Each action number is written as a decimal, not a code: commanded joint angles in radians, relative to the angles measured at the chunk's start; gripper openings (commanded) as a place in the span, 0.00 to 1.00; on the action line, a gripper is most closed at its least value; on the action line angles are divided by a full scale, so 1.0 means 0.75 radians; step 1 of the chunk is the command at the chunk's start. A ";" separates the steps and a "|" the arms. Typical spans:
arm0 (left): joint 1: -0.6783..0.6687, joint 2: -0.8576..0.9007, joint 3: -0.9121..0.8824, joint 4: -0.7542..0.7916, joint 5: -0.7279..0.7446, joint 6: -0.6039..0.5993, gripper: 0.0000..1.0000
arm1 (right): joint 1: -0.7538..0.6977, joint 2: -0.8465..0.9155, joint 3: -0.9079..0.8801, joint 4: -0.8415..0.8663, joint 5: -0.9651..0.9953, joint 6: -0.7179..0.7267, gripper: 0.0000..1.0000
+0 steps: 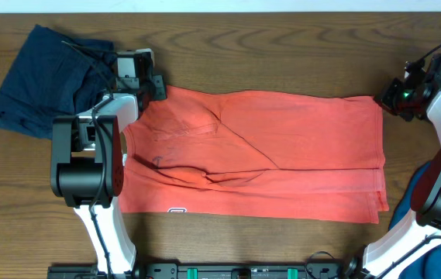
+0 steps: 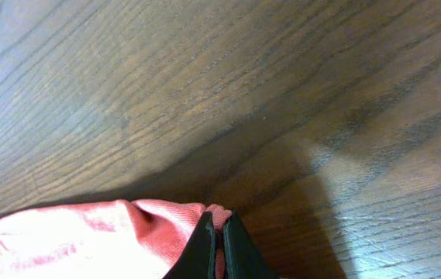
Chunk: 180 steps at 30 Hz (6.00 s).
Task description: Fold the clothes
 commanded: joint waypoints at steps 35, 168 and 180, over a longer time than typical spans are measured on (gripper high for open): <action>0.057 -0.386 0.006 -0.718 -0.046 -0.002 0.06 | -0.021 -0.165 0.001 -0.323 0.216 -0.114 0.01; -0.227 -0.756 -0.376 -1.001 -0.001 -0.078 0.41 | -0.191 -0.173 -0.132 -0.899 0.024 -0.208 0.11; -0.227 -0.661 -0.445 -1.000 -0.179 -0.077 0.34 | -0.211 -0.173 -0.453 -0.516 0.322 0.151 0.04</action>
